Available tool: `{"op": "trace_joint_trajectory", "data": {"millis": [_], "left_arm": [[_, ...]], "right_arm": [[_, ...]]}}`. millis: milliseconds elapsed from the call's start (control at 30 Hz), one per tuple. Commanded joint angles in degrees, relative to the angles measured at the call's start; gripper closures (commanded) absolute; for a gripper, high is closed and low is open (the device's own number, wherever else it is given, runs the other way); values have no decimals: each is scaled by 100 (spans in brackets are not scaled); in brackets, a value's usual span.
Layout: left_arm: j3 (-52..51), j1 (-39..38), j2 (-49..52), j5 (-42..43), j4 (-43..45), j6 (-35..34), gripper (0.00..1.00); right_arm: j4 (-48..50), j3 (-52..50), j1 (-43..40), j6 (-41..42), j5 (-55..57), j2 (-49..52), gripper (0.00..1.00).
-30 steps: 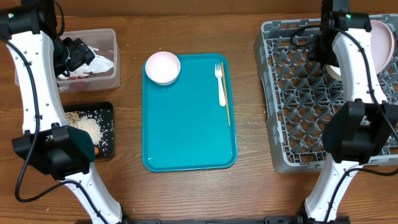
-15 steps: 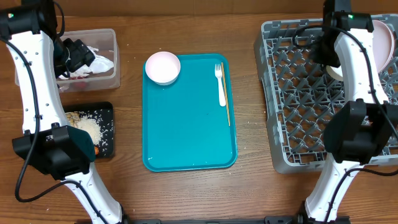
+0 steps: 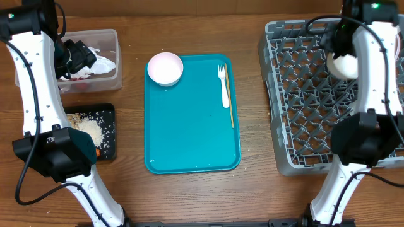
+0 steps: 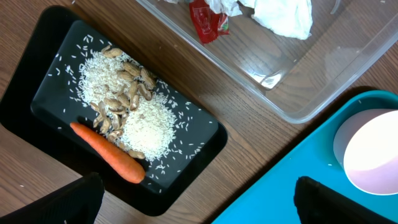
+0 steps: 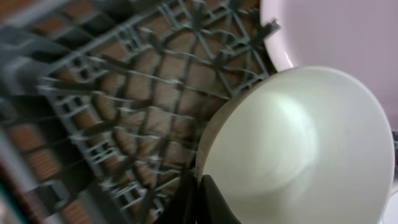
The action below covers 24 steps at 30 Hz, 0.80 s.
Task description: Sort waste into correct bins and load items into the dishwasher rack
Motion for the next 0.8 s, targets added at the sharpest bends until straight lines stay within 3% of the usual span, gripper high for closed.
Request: {"op": "trace_joint_trajectory", "data": {"millis": [0,167,500,667,767], "left_arm": [[-28,17,-7,-76,-13,114,0],[-28,17,-7,-72,-13,111,0],[-28,17,-7,-72,-61,111,0],[-28,17,-7,-72,-66,111,0],[-28,17,-7,-76,-105,114,0]], "right_arm": [[-48,516,-225,-55,-1655,-402,96],[96,74,-715,-389,-3928,-365,96],[2568,-2284,-1443,-435,-7523,-361,96],[2627,-2350,-1445,-439,-7488,-345,96],[2573,-2350,-1471,-431,-6891,-345,96]]}}
